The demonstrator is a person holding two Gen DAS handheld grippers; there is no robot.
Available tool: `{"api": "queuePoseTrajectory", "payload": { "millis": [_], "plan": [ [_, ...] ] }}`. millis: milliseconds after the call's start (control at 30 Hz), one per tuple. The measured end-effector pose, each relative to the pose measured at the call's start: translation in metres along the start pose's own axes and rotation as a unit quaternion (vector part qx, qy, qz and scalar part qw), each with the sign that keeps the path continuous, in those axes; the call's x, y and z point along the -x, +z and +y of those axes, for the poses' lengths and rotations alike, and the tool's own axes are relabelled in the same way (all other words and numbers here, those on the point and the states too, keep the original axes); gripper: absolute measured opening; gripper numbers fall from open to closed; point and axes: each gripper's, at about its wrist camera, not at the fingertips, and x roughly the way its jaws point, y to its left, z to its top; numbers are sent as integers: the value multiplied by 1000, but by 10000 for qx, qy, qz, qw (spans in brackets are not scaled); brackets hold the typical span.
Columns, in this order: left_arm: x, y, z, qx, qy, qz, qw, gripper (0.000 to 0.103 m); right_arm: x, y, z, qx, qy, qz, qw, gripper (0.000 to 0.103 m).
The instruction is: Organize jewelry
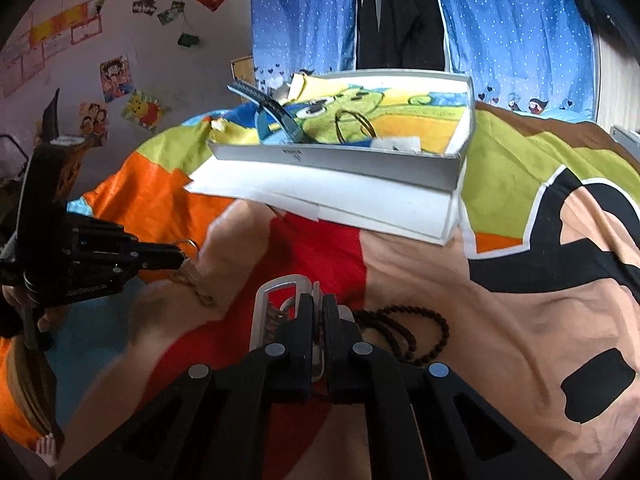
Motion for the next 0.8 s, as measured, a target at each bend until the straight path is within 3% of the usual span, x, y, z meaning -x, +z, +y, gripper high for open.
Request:
{"api": "queuePoseTrajectory", "payload": {
  "millis": [267,433,667,800],
  "plan": [
    [16,-12,38,800,14,44,9968,0,-2,13,13,-190,170,-135,9996,5],
    [38,-7,43,885,-57,-145,9960,0,-3,24,19,-278,216,-259,9990,5],
    [66,32,43,908,-92,-724,9932,0,-2,57,16,-357,210,-673,9969,5],
    [72,66,62,1244,125,-1249,9843,0,-10,89,9,-416,145,-990,9941,5]
  ]
}}
